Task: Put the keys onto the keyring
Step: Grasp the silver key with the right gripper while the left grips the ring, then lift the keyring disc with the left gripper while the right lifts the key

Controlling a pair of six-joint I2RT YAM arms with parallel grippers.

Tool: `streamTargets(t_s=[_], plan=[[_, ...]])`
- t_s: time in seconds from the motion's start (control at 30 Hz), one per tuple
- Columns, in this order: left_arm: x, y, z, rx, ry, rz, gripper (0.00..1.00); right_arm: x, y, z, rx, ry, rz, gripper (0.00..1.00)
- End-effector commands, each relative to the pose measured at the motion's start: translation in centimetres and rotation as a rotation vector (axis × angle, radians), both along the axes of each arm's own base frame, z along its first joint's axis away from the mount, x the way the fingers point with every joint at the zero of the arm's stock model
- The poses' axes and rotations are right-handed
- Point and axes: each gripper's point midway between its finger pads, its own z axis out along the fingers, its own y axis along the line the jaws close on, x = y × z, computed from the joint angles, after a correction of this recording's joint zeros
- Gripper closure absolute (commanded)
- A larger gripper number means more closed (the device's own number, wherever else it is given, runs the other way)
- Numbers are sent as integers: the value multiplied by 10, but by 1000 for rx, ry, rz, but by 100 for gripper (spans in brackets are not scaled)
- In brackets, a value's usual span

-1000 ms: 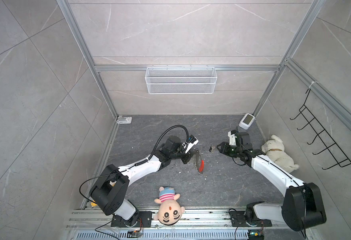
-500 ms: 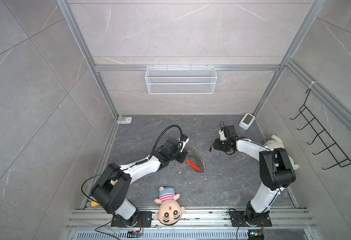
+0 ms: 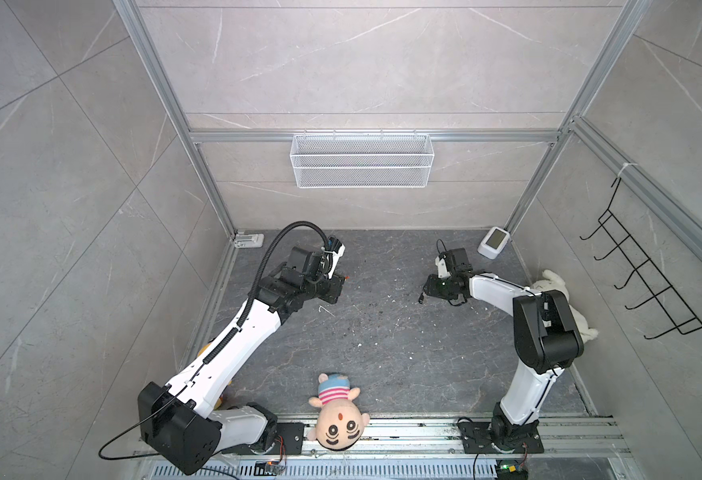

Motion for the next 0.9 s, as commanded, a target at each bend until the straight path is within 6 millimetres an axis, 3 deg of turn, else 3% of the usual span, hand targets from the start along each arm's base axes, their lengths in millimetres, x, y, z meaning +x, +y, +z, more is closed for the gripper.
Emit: streamTargets(t_s=[0.0,0.17,0.3,0.53,0.87], plan=[[-15,14,-37,183,156,-37,100,14,6,-7,-13,0,42,58],[0,-3,-67,201,248,-65,100,24,13,-16,7,56,71,59],[11,-12,-72,160,219,-60,100,20,14,-17,10,69,78,62],[19,-23,-54,48,118,-52,100,12,13,-15,8,70,91,61],[16,-12,-19,25,32,-14,100,4,14,-11,29,63,94,67]])
